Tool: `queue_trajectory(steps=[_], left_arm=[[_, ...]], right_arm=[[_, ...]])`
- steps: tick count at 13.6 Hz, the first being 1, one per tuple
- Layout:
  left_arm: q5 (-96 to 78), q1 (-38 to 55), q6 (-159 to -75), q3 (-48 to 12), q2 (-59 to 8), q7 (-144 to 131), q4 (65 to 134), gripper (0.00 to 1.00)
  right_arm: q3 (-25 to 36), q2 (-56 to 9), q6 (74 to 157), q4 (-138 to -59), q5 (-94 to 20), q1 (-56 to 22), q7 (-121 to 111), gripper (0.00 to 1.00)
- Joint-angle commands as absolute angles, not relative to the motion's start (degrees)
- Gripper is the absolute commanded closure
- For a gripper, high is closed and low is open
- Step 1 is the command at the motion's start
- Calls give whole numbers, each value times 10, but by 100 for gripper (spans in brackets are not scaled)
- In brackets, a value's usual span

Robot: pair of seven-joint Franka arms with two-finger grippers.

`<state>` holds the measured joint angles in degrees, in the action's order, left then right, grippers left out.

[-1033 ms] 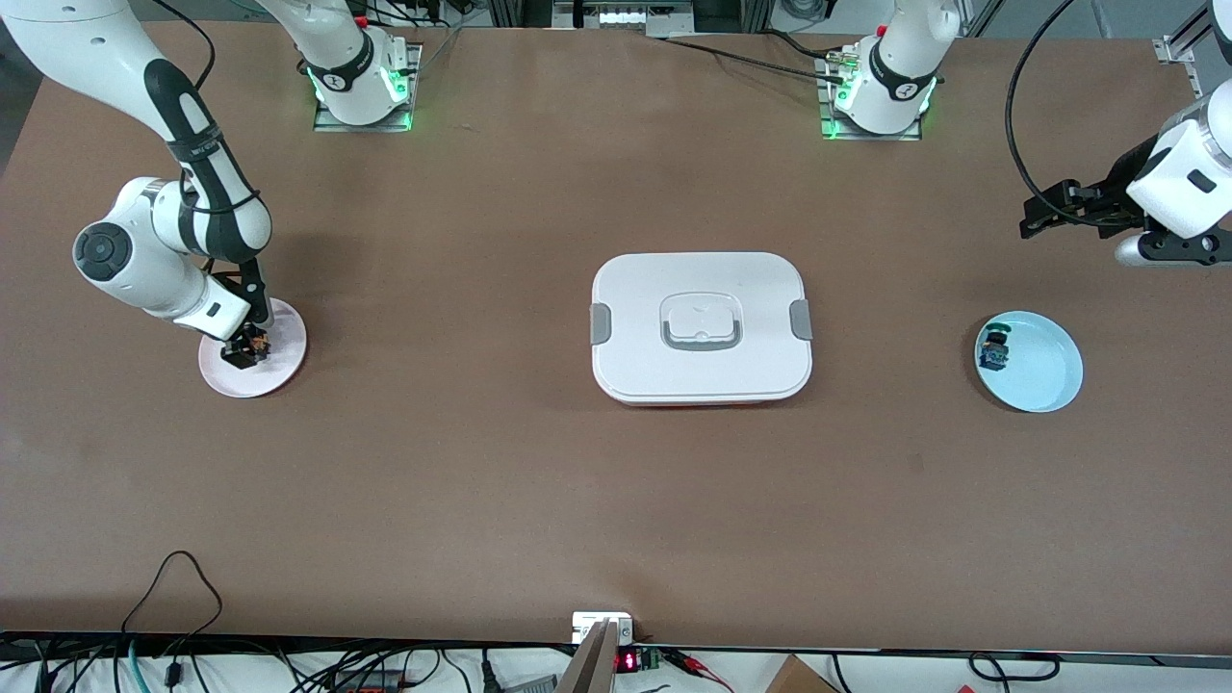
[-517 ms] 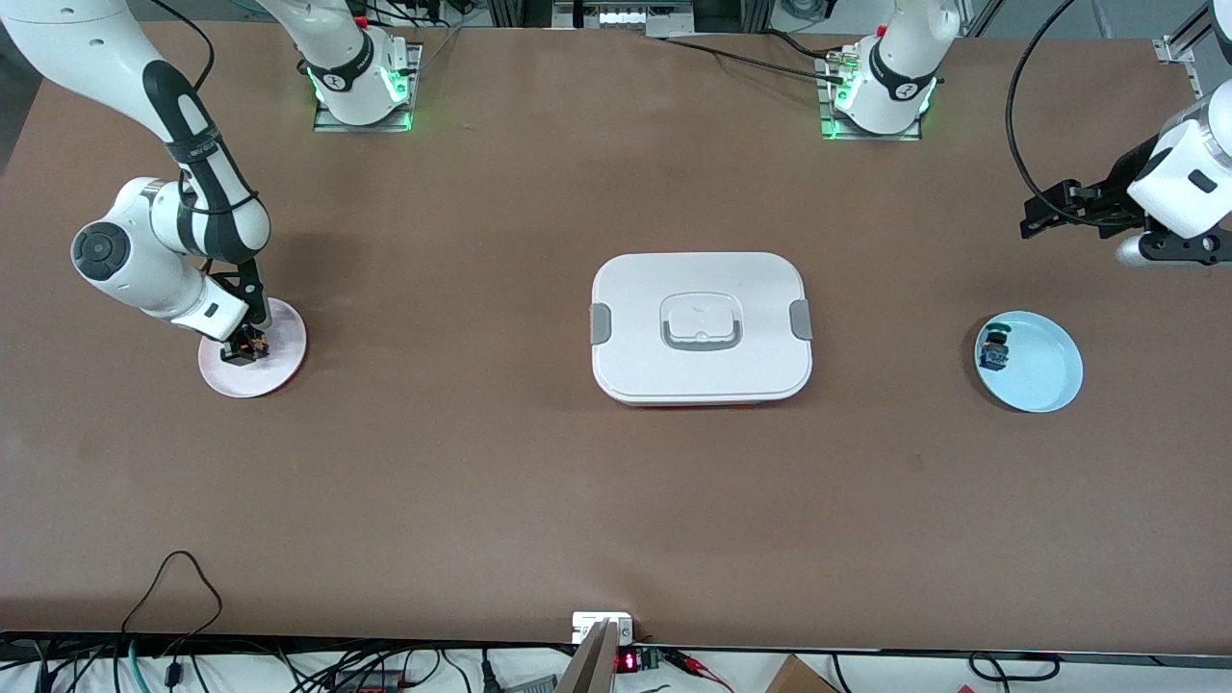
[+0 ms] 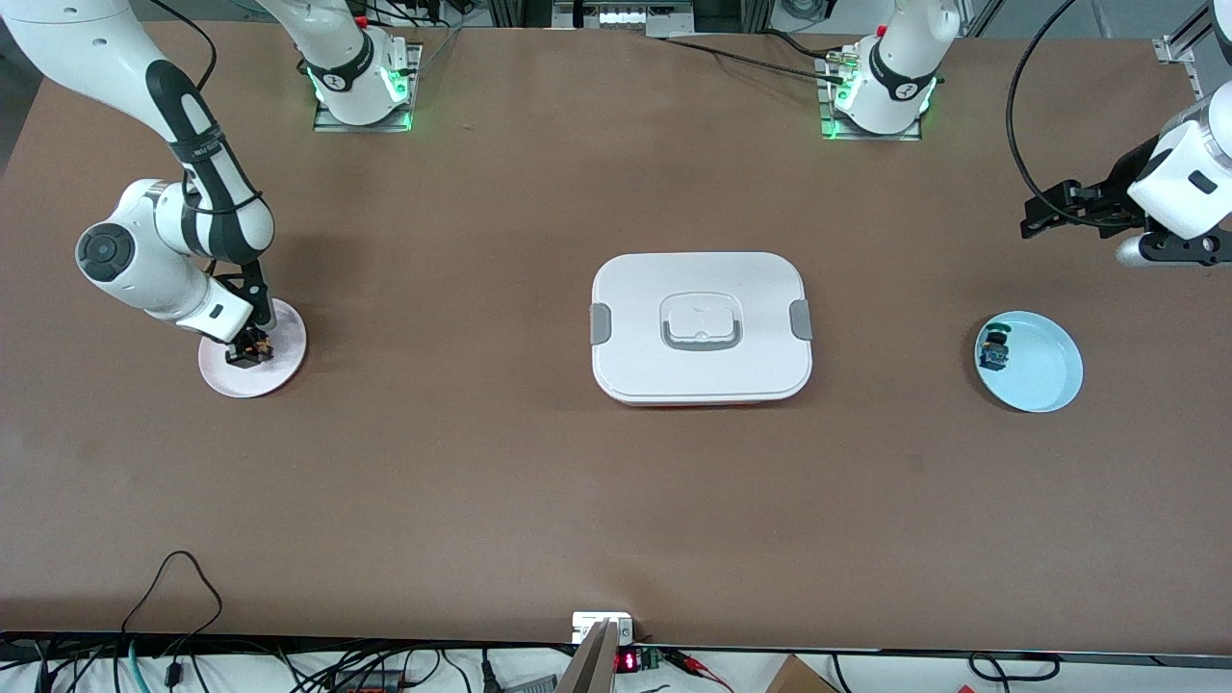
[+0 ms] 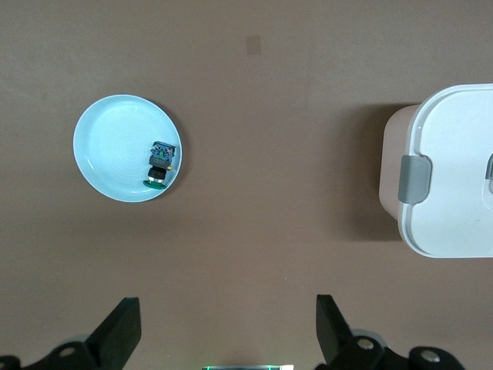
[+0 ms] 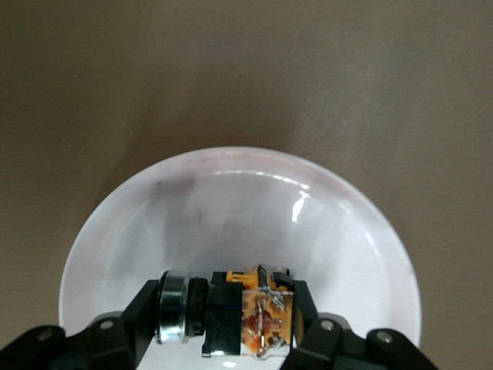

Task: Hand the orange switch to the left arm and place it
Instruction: 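Lift the switch with the right gripper while the left gripper reaches over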

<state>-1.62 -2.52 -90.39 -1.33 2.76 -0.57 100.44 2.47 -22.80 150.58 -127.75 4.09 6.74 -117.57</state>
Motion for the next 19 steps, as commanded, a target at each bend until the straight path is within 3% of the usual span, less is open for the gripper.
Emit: queue_trajectory(steps=[1, 3, 11, 16, 19], left_arm=[[-10, -27, -892, -13, 19, -7, 989, 0], [-10, -27, -892, -13, 19, -7, 989, 0], [-54, -34, -888, -11, -17, -11, 986, 0], [-107, -34, -858, -15, -35, -8, 981, 0], [-287, -39, -823, -14, -46, -8, 988, 0]], right_arm=[[-7, -225, 1444, -1232, -18, 78, -1230, 100], [-28, -225, 1341, -1175, -83, 74, -1229, 100], [-102, -217, 1083, -1044, -340, 70, -1169, 100], [-184, -187, 1041, -1006, -530, 70, -1036, 99], [-249, -179, 1087, -981, -618, 69, -979, 97]])
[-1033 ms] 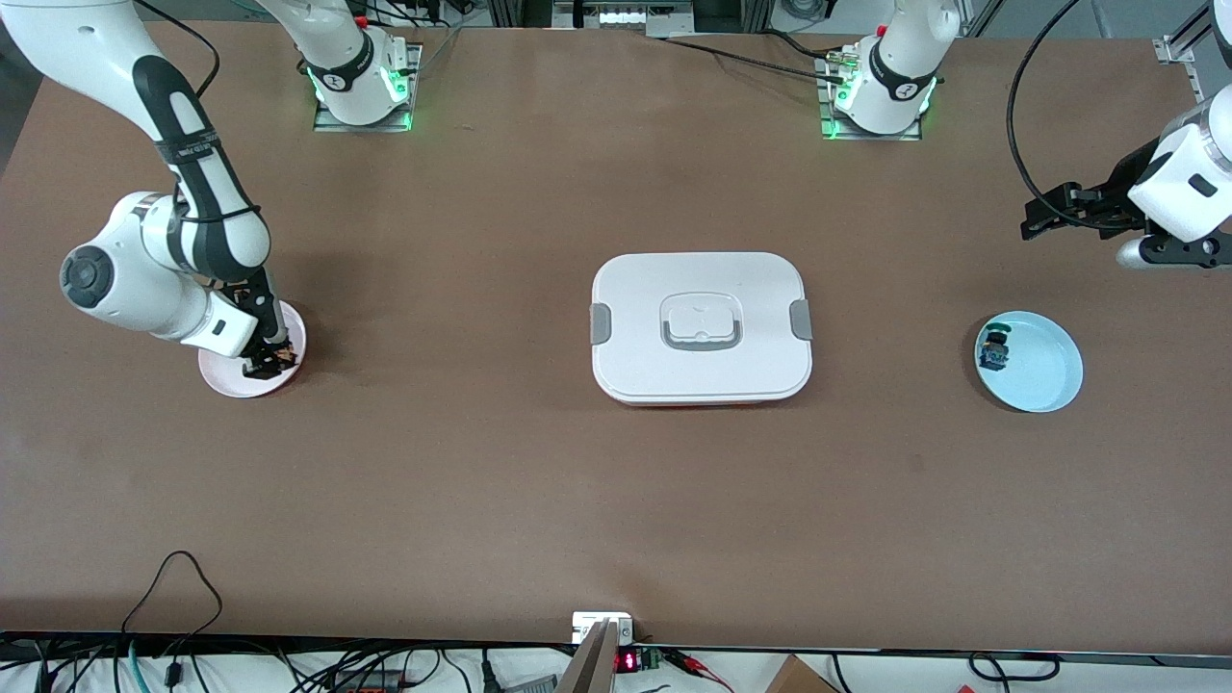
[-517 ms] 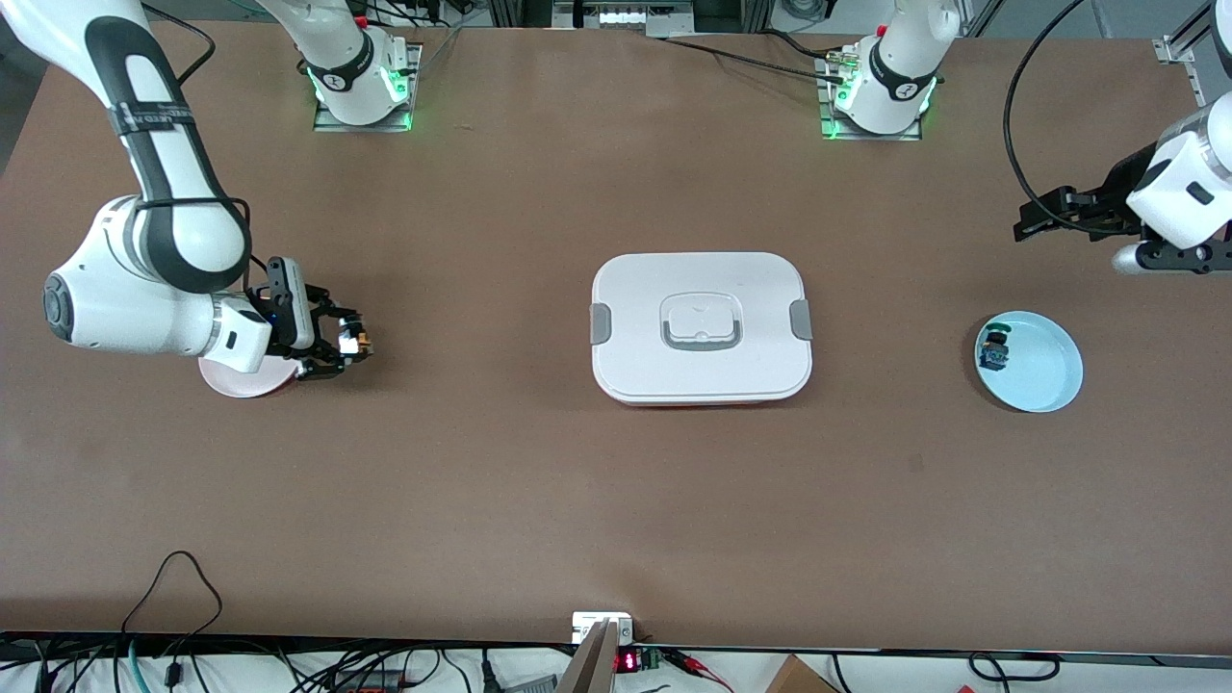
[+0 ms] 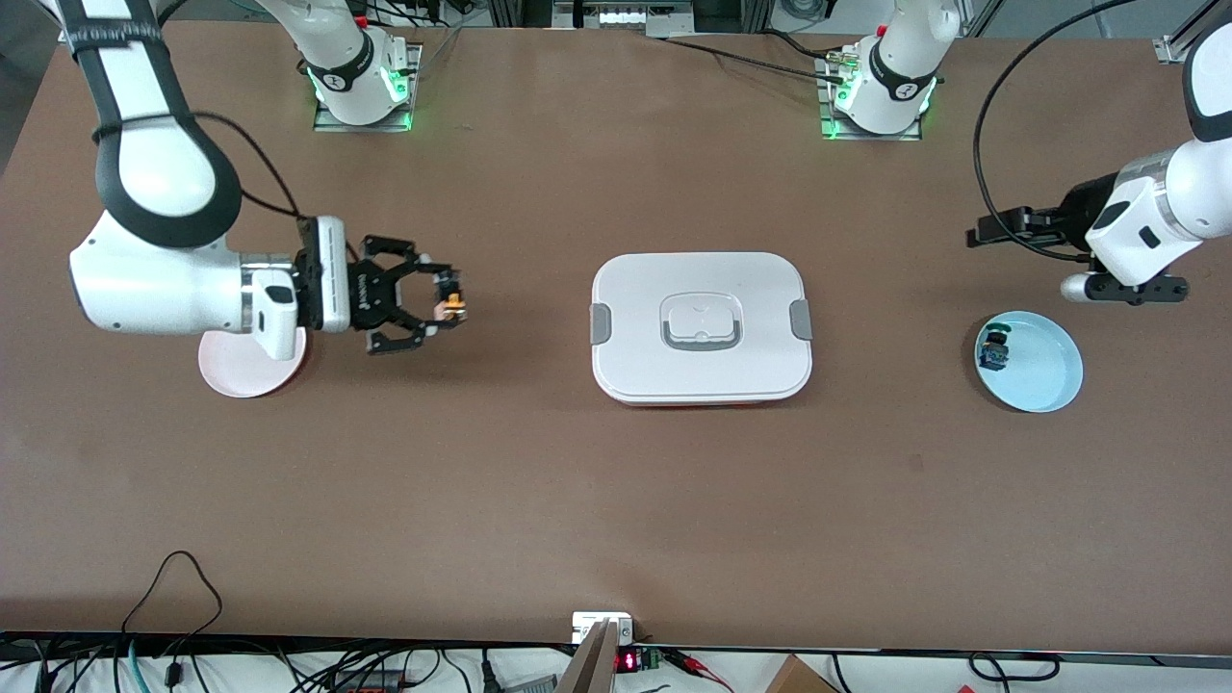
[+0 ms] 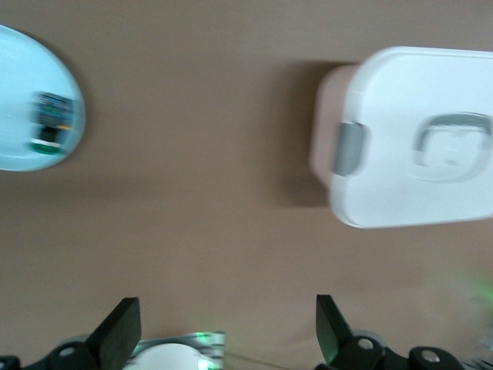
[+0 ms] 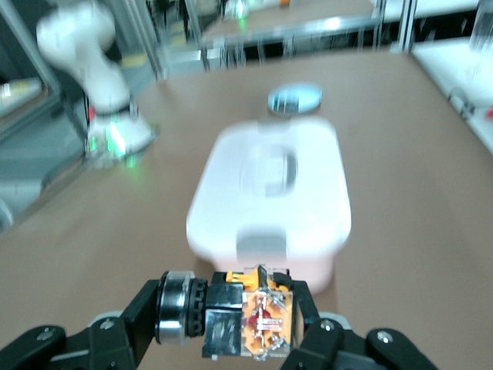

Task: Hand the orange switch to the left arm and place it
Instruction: 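Lift the switch with the right gripper while the left gripper reaches over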

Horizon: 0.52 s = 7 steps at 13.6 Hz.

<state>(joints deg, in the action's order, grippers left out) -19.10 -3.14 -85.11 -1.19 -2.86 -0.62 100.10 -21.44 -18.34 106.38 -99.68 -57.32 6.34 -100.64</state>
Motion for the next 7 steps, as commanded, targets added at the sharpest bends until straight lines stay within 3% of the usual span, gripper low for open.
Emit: queue_trajectory(steps=[1, 4, 7], left_arm=[[-351, -39, -821, -14, -62, -7, 990, 0], [-551, -36, -837, -16, -103, -5, 991, 0], [-694, -18, -879, -39, -111, 7, 992, 0]], right_arm=[[-270, -180, 1108, -977, -644, 70, -974, 97], [-322, -187, 1186, -969, -749, 49, -973, 98], [-322, -189, 1271, -967, -858, -13, -974, 98]])
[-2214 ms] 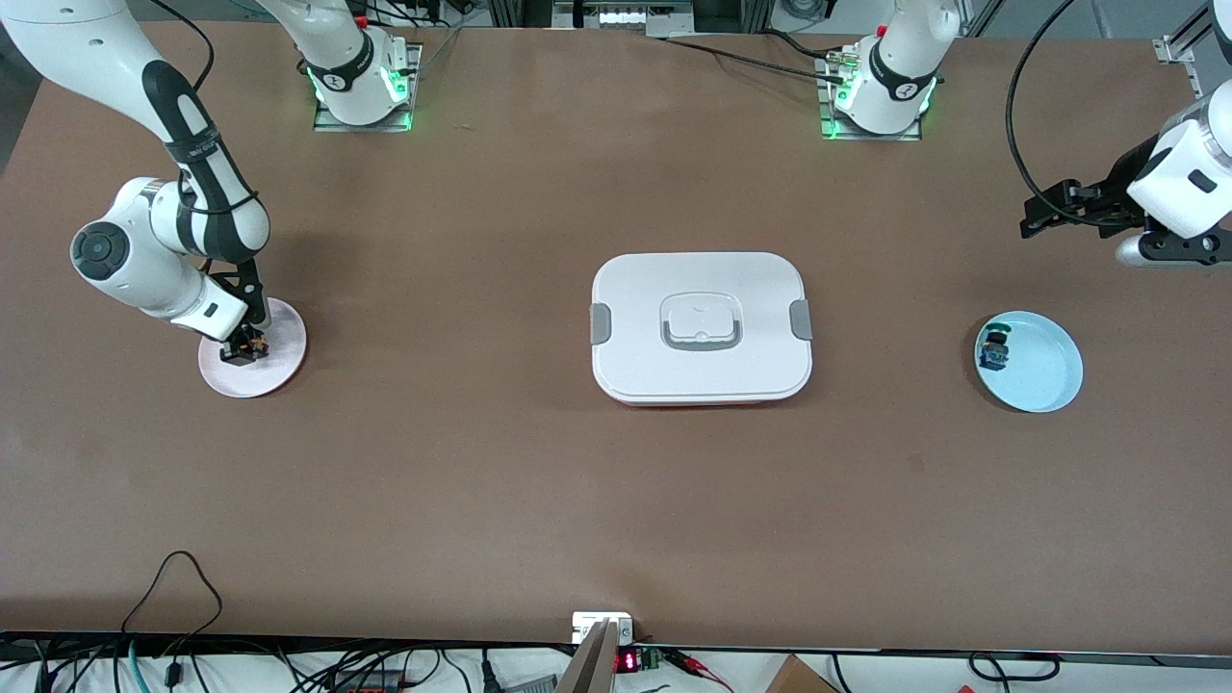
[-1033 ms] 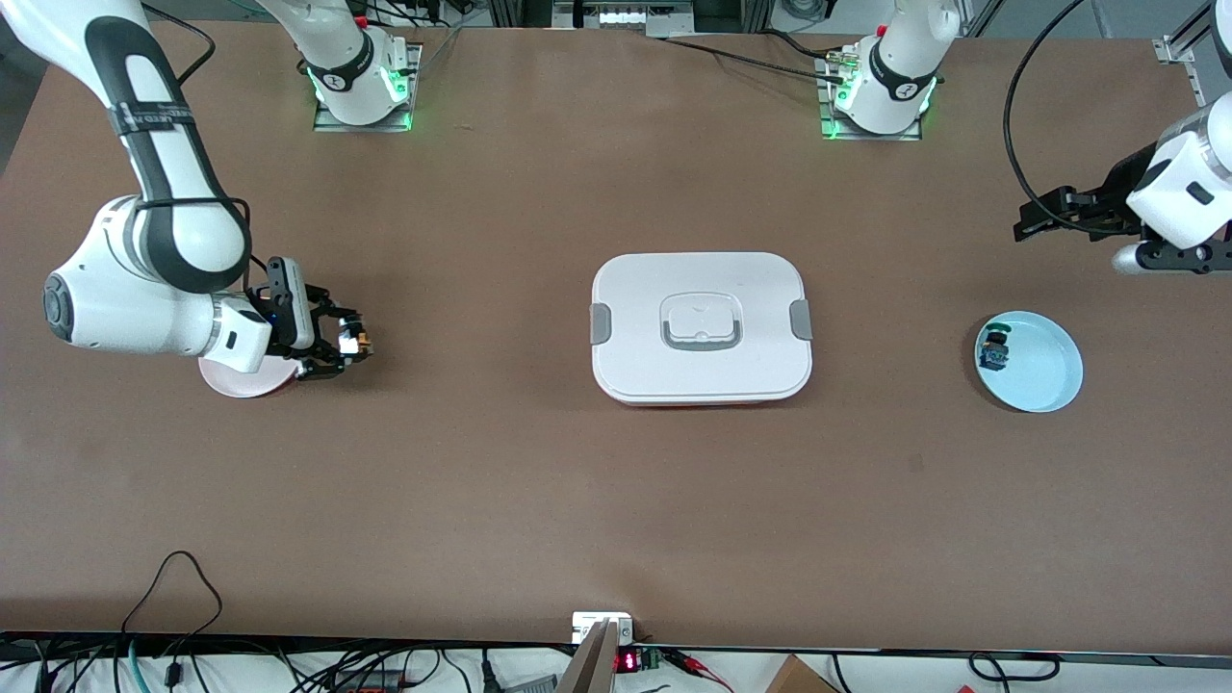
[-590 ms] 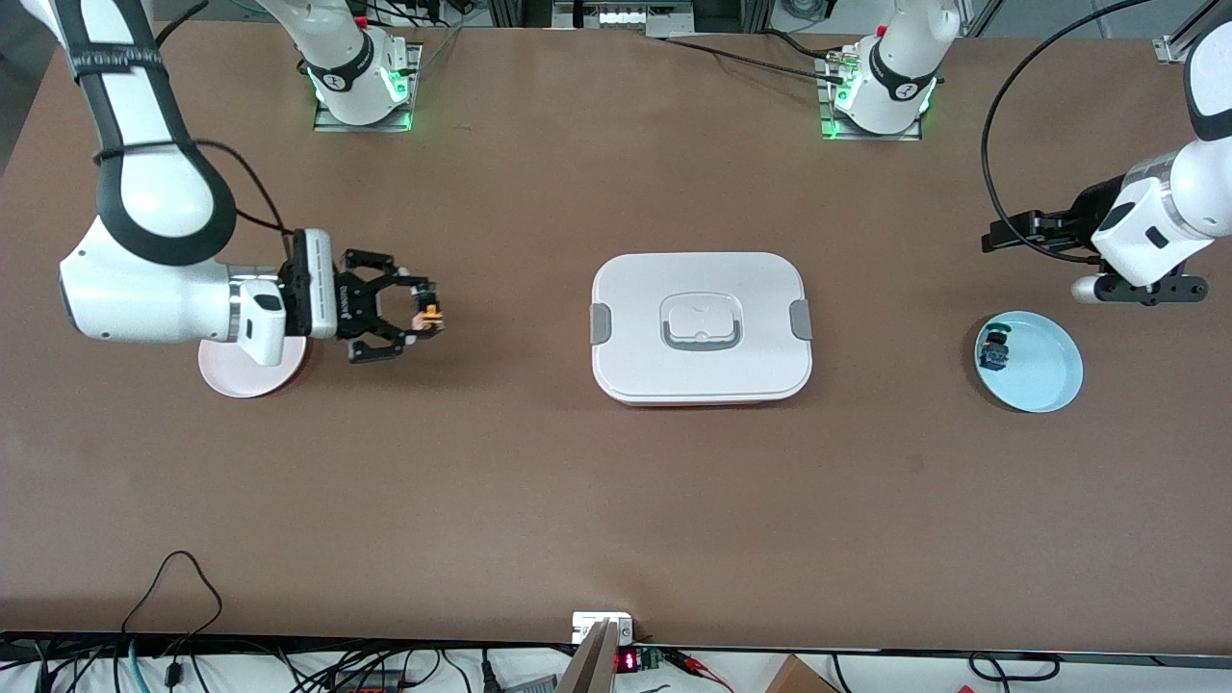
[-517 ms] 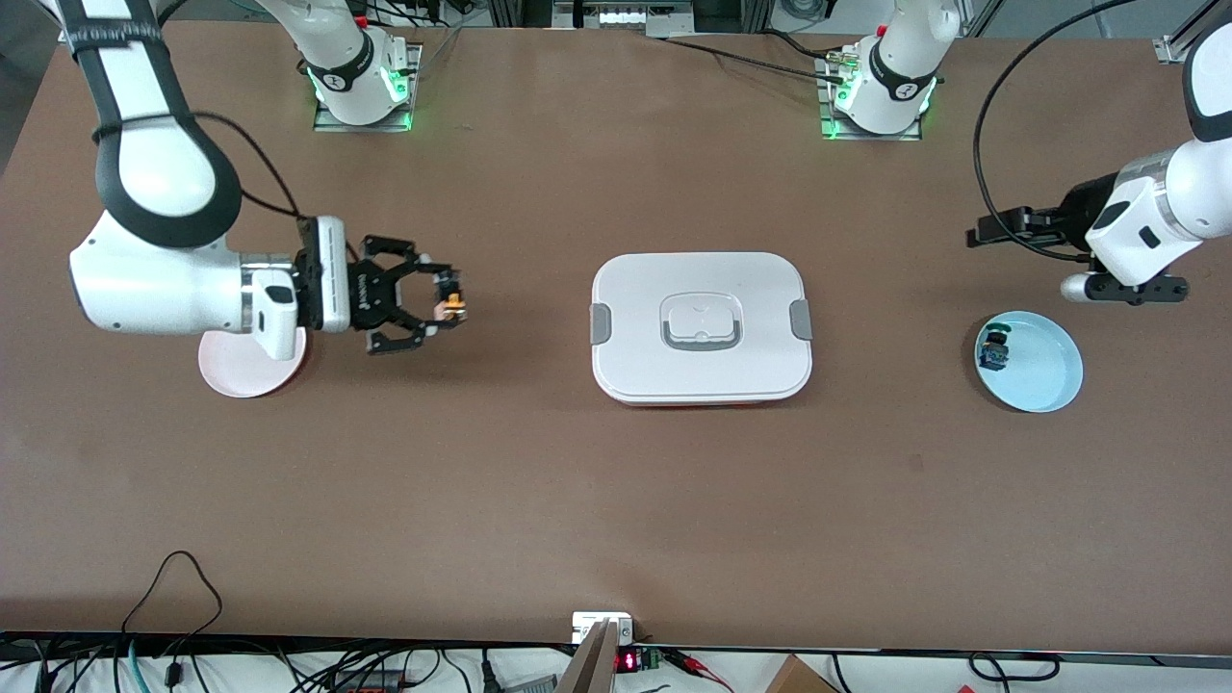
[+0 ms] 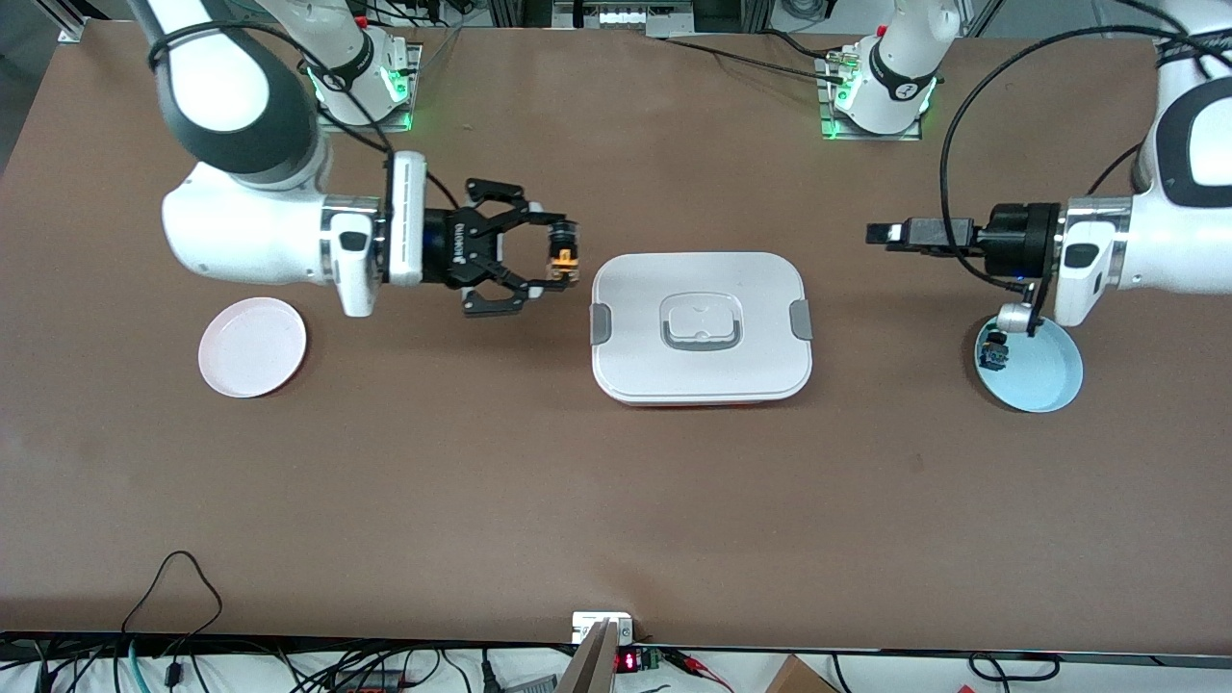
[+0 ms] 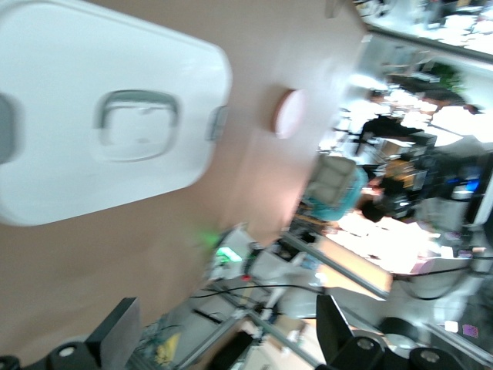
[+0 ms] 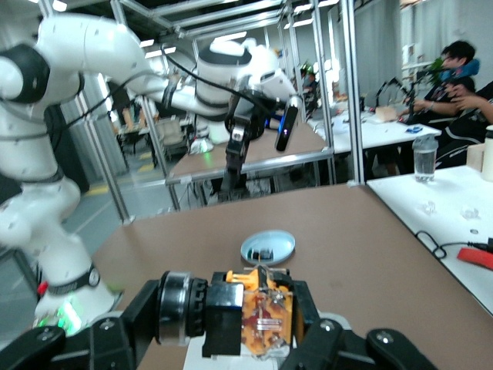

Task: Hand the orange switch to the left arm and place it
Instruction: 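Lift the switch with the right gripper while the left gripper reaches over, then carry the switch above the box toward the left gripper and grasp it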

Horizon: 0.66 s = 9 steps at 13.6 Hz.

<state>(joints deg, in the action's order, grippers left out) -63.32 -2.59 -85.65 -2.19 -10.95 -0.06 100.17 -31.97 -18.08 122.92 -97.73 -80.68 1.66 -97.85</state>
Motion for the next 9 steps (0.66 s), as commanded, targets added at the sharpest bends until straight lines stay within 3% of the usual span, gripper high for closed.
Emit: queue_trajectory(steps=[1, 6, 9], left_arm=[[-741, -18, -902, -62, -108, 8, 996, 0], [-863, -17, -1005, -157, -109, 113, 1035, 0], [-883, -18, -1010, -170, -108, 115, 1064, 0]], right_arm=[[-322, -189, 1297, -959, -876, -32, -975, 98], [-322, -230, 1375, -913, -890, -97, -979, 98], [-322, -240, 1383, -910, -888, -107, -988, 98]])
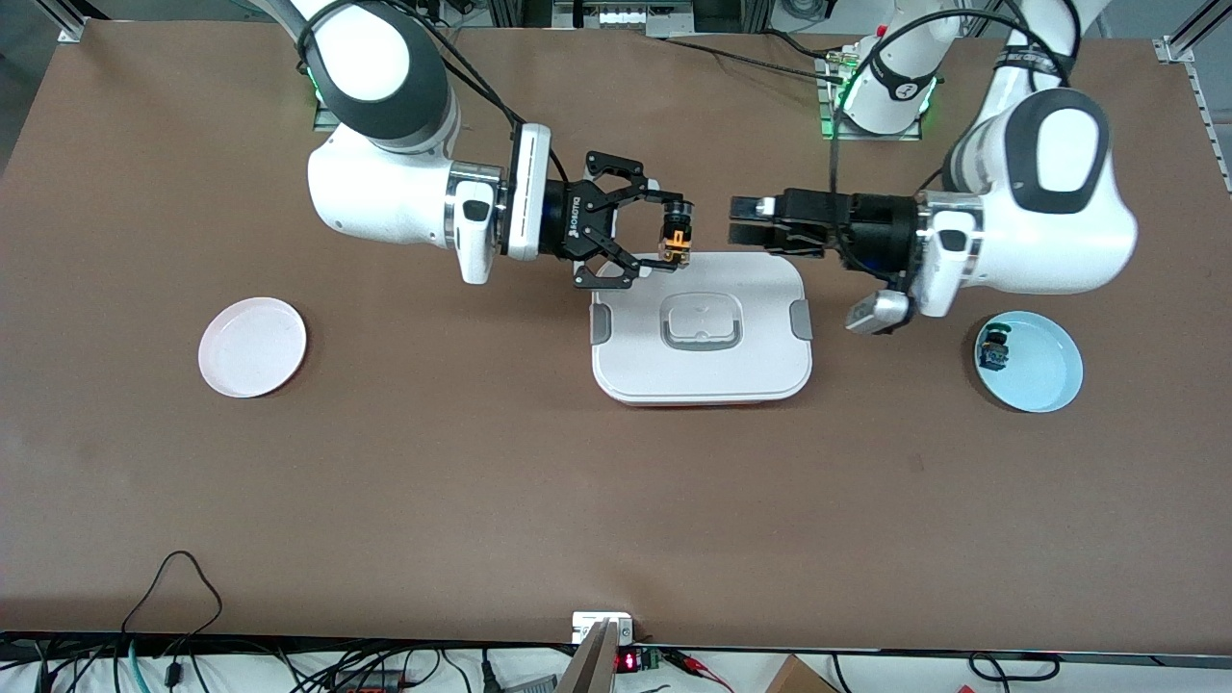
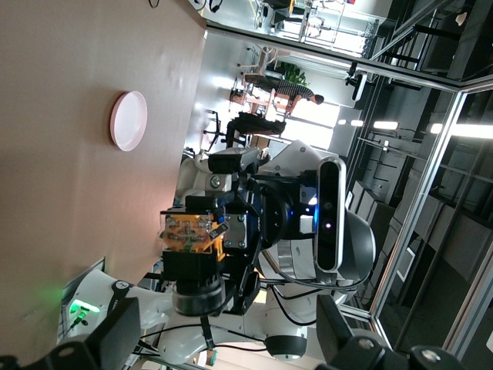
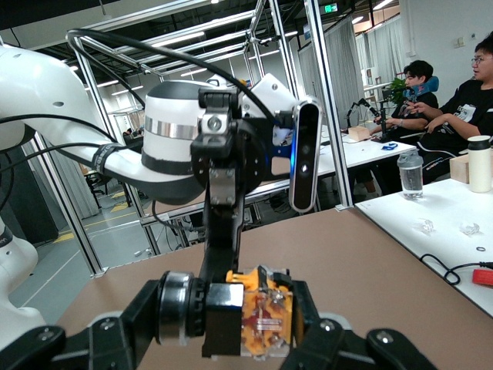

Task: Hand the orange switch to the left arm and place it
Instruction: 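Carry the switch above the box toward the left gripper and grasp it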

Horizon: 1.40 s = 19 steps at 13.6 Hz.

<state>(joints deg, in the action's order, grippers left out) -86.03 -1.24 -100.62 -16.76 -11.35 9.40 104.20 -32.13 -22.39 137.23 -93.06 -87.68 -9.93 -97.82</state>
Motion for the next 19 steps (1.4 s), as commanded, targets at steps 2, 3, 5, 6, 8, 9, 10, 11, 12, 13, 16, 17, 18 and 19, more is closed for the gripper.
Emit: queue_trajectory(steps=[2, 3, 5, 6, 8, 9, 10, 11, 12, 13, 16, 17, 18, 19], left_arm=[[-913, -8, -1019, -182, -113, 119, 1068, 0], [-913, -4, -1044, -189, -114, 122, 1070, 0], [-914, -4, -1056, -198, -120, 125, 1070, 0], [-914, -4, -1056, -198, -123, 131, 1070, 0], [-914, -4, -1056, -198, -135, 148, 1069, 1], [-914, -4, -1056, -198, -139, 149, 1069, 3], [-912, -6, -1056, -198, -140, 155, 1069, 3], [-912, -11, -1056, -198, -142, 170, 1070, 3], [-912, -10, -1056, -198, -148, 175, 1070, 3], [-912, -5, -1056, -198, -148, 176, 1069, 10], [-912, -7, -1053, -198, -147, 176, 1069, 60], [-912, -7, -1053, -199, -146, 176, 1068, 68], [-912, -7, -1053, -199, -146, 176, 1068, 71], [-912, -7, -1053, -199, -145, 176, 1068, 74]], right_arm=[[-322, -251, 1384, -907, -889, -114, -1017, 99], [-322, -253, 1388, -907, -892, -115, -1022, 98], [-322, -253, 1398, -907, -893, -120, -1022, 99], [-322, -254, 1399, -907, -892, -121, -1023, 98], [-322, -255, 1401, -907, -892, -123, -1023, 98], [-322, -255, 1402, -907, -892, -123, -1023, 98], [-322, -256, 1404, -907, -892, -124, -1024, 98], [-322, -256, 1405, -907, -892, -124, -1027, 98], [-322, -256, 1408, -907, -892, -124, -1027, 98], [-322, -256, 1409, -907, -893, -124, -1027, 99], [-322, -256, 1409, -907, -893, -124, -1027, 98], [-322, -256, 1409, -907, -893, -124, -1027, 98], [-322, -256, 1410, -907, -893, -124, -1027, 98], [-322, -256, 1409, -907, -893, -124, -1027, 98]])
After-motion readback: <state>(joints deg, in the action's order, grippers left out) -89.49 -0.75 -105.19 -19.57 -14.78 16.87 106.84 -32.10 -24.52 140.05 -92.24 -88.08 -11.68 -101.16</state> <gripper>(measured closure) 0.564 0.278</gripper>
